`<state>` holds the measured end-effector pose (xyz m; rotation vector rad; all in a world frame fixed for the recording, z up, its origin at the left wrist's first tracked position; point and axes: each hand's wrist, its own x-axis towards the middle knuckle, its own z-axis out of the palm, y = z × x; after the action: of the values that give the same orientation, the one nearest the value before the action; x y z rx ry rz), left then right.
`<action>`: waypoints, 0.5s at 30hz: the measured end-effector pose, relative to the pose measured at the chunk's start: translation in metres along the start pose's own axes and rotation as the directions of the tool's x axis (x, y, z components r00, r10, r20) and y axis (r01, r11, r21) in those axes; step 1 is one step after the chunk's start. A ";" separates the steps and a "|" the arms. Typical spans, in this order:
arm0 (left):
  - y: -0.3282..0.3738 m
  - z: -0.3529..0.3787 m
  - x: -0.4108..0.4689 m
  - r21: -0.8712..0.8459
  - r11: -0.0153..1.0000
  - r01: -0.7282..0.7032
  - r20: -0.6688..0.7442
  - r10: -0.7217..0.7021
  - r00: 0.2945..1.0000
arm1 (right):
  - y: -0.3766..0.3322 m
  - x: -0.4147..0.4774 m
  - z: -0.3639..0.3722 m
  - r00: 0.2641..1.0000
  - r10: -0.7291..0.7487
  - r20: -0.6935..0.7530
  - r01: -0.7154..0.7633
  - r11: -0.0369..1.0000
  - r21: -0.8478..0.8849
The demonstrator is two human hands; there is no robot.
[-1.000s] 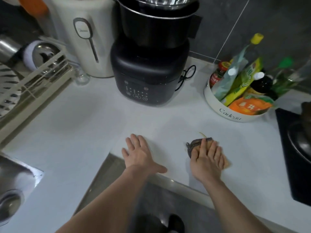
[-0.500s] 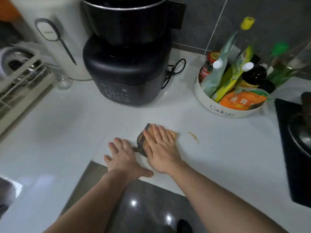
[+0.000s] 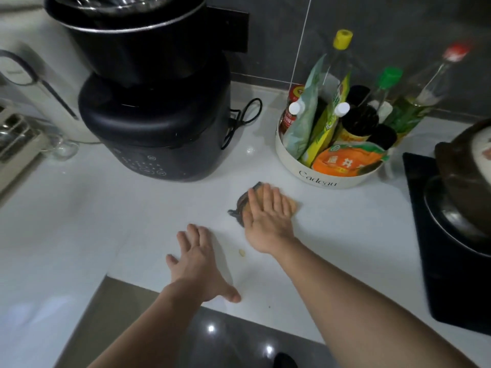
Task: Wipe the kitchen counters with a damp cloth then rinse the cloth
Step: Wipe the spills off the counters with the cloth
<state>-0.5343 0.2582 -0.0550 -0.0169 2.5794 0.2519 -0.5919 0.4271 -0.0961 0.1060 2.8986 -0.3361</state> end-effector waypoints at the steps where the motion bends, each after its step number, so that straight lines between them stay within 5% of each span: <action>1: 0.000 0.000 0.001 0.006 1.000 -0.003 0.007 0.003 1.000 | -0.010 -0.008 0.002 0.998 -0.062 0.010 0.063 0.998 -0.011; 6: -0.007 0.004 0.000 -0.036 0.999 -0.030 -0.006 0.030 1.000 | 0.017 -0.102 0.008 0.924 -0.367 0.103 0.370 0.929 -0.007; 8: -0.008 0.006 -0.001 -0.068 0.997 -0.039 -0.015 0.038 0.999 | 0.049 -0.091 0.004 0.955 -0.290 0.056 0.292 0.956 -0.038; 11: -0.009 0.007 0.002 -0.082 0.996 -0.032 -0.026 0.030 0.999 | 0.049 -0.034 -0.004 1.000 0.014 -0.027 -0.015 0.999 -0.034; 15: -0.011 0.008 0.002 -0.062 0.997 -0.038 -0.013 0.037 0.999 | -0.023 -0.029 0.013 0.987 -0.156 -0.023 0.156 0.987 -0.027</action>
<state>-0.5311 0.2492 -0.0642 0.0072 2.5849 0.3468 -0.5627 0.4003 -0.0971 -0.1225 2.9423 -0.3272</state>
